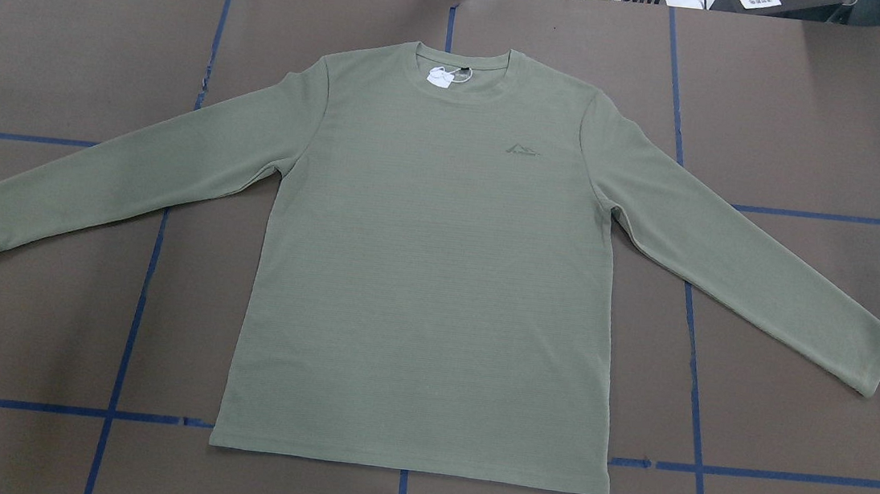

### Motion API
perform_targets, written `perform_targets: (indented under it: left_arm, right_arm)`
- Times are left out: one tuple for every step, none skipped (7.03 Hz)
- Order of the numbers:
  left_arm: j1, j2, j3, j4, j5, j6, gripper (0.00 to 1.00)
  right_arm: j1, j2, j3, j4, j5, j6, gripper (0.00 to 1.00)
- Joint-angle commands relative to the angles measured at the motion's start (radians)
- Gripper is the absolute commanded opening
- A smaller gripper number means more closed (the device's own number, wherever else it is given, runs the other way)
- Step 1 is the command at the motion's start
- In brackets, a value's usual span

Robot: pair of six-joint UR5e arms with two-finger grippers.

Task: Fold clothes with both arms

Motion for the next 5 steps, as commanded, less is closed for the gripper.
perform_targets:
  left_arm:
    - [0.002, 0.000, 0.000, -0.002, 0.001, 0.000, 1.00]
    - [0.000, 0.000, 0.000, -0.003, -0.001, 0.000, 1.00]
    - [0.000, 0.001, 0.000, -0.003, -0.002, 0.003, 1.00]
    - [0.000, 0.000, -0.012, -0.003, -0.002, 0.003, 1.00]
    - [0.000, 0.000, -0.032, -0.003, -0.002, -0.001, 1.00]
  right_arm:
    - [-0.001, 0.000, 0.000, 0.002, 0.000, 0.000, 1.00]
    - [-0.002, 0.003, 0.000, 0.002, 0.000, 0.001, 1.00]
    - [-0.002, 0.005, 0.003, 0.002, 0.002, 0.003, 1.00]
    - [-0.002, 0.008, 0.009, 0.002, 0.002, 0.000, 1.00]
    - [-0.002, 0.008, 0.018, 0.002, 0.002, 0.003, 1.00]
